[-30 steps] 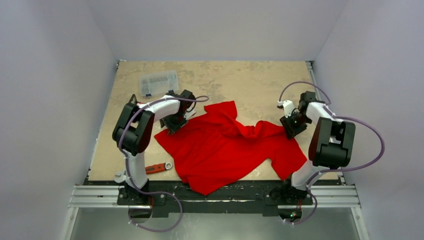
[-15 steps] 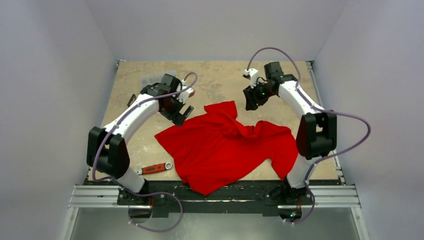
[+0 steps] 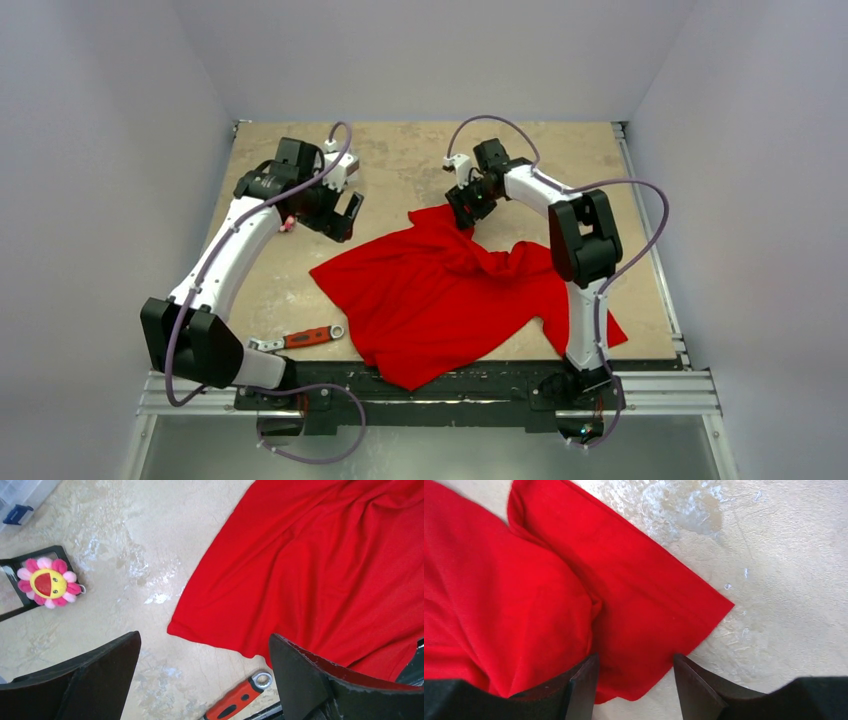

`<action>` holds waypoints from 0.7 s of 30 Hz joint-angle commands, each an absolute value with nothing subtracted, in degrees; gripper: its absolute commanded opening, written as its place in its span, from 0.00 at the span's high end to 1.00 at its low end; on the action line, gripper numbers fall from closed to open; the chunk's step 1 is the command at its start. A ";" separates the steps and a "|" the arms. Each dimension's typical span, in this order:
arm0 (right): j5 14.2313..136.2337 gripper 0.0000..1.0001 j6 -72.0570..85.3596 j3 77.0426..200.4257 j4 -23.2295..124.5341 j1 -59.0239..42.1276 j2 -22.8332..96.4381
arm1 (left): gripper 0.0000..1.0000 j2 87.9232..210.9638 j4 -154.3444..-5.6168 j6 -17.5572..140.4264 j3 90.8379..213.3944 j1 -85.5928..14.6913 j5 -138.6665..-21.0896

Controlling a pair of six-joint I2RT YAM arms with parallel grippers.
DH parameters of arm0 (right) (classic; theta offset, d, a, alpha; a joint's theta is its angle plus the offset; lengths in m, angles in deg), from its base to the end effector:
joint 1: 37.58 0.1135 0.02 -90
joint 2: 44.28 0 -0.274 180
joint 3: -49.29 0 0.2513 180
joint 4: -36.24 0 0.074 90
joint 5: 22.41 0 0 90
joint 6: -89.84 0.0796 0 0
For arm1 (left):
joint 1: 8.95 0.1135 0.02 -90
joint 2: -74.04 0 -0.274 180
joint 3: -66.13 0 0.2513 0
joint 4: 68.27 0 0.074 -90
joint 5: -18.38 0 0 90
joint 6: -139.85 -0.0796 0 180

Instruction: Remove the brooch from the garment

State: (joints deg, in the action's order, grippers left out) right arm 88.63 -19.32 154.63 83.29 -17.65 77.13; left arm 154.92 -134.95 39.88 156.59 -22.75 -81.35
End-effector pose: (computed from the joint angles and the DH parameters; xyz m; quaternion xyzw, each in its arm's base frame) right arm 0.4334 0.1875 0.1455 -0.3599 0.8870 0.1791 0.2273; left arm 0.2951 -0.0863 0.2979 0.2203 0.9302 -0.0907 0.2793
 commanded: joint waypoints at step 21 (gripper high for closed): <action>71.47 1.00 -32.14 183.53 73.75 -14.63 91.16 | 0.00 150.87 -135.92 41.42 154.42 -20.82 -79.28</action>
State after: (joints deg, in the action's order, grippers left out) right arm 77.04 -27.76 176.13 81.24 -14.70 89.52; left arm 152.86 -135.93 40.03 154.38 -21.64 -79.52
